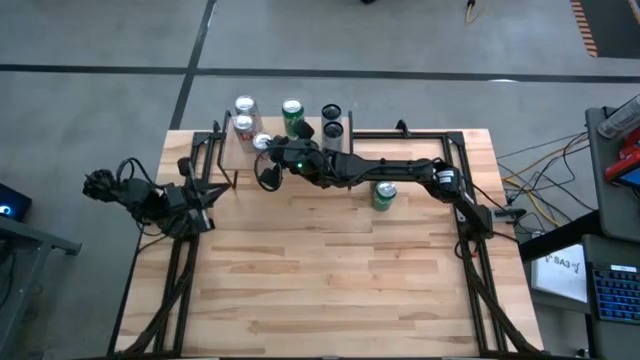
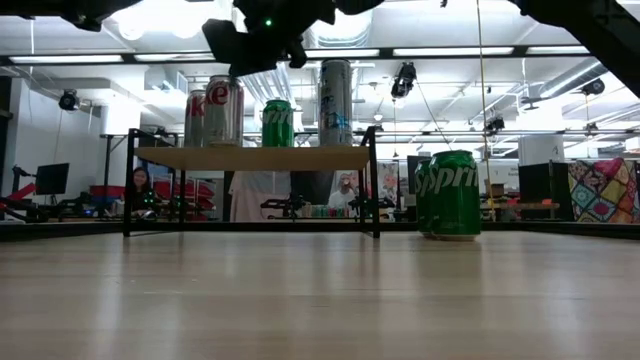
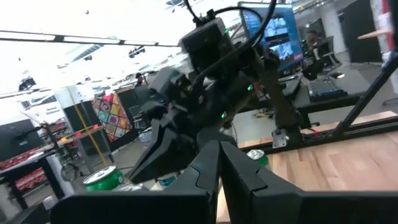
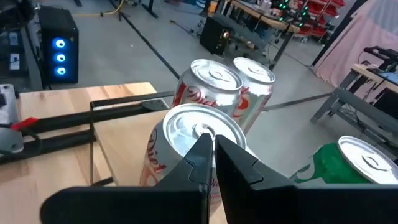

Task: Place canned beverage on shelf
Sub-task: Put the red-silver soda can aligned with the other red-silver soda cans on the shelf

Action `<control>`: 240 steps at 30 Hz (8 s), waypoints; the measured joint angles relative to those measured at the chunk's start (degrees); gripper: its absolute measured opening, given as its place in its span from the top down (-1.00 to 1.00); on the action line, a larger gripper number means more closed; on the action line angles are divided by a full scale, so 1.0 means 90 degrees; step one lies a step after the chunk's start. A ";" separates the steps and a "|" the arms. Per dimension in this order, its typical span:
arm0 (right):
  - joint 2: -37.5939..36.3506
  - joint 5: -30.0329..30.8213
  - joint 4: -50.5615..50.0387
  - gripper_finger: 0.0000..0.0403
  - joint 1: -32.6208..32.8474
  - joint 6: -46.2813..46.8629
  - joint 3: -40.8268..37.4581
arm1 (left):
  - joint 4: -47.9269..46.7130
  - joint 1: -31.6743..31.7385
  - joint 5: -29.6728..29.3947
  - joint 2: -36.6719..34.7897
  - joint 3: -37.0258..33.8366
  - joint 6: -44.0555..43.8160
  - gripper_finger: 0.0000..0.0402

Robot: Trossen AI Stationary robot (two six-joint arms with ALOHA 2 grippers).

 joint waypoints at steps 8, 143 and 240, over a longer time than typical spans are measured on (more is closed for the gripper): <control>0.0012 -0.0010 0.0052 0.94 0.0000 0.0027 0.0000 | 0.0002 0.0005 -0.0471 0.0059 0.0000 0.0032 1.00; -0.4944 -0.2006 -0.5605 0.94 0.0311 0.1117 -0.1911 | -0.6034 0.5858 0.3149 0.6449 0.6345 -0.0951 1.00; -0.4915 -0.2006 -0.5674 0.94 0.0423 0.1059 -0.1999 | -0.5016 0.5455 0.3074 0.6937 0.5954 -0.2302 1.00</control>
